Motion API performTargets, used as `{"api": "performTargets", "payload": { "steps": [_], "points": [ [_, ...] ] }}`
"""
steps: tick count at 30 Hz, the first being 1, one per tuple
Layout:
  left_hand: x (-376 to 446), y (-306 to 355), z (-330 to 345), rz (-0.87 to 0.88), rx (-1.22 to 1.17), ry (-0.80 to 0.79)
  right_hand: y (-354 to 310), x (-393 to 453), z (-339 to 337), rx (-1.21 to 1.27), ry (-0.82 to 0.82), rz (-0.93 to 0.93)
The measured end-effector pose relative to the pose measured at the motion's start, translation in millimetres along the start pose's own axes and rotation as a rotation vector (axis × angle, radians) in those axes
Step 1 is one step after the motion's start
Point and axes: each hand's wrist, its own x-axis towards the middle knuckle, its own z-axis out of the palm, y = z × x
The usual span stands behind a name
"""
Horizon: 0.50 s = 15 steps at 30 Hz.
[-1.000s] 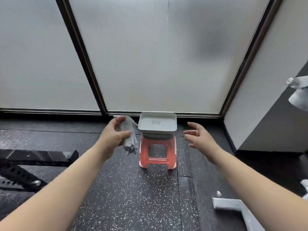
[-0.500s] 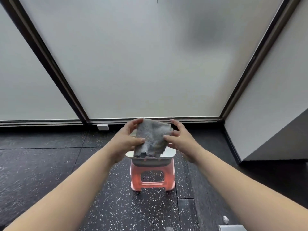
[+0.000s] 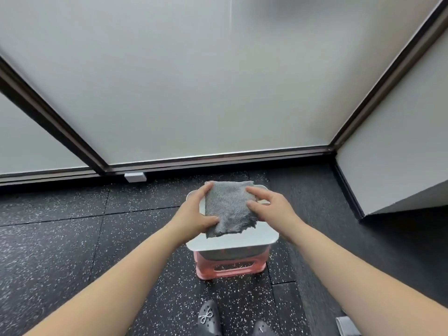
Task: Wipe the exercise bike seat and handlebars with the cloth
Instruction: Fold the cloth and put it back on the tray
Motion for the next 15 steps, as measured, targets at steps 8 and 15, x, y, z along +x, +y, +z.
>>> {"api": "performTargets", "payload": {
  "steps": [8,15],
  "points": [
    [91.1,-77.3,26.0,-0.157,0.048,-0.135,73.6,93.1,16.9,-0.27,-0.078,0.055],
    [156.2,-151.2,58.7,-0.192,0.19,-0.201,155.1,152.9,39.3,-0.323,-0.113,0.088]
  ]
}}
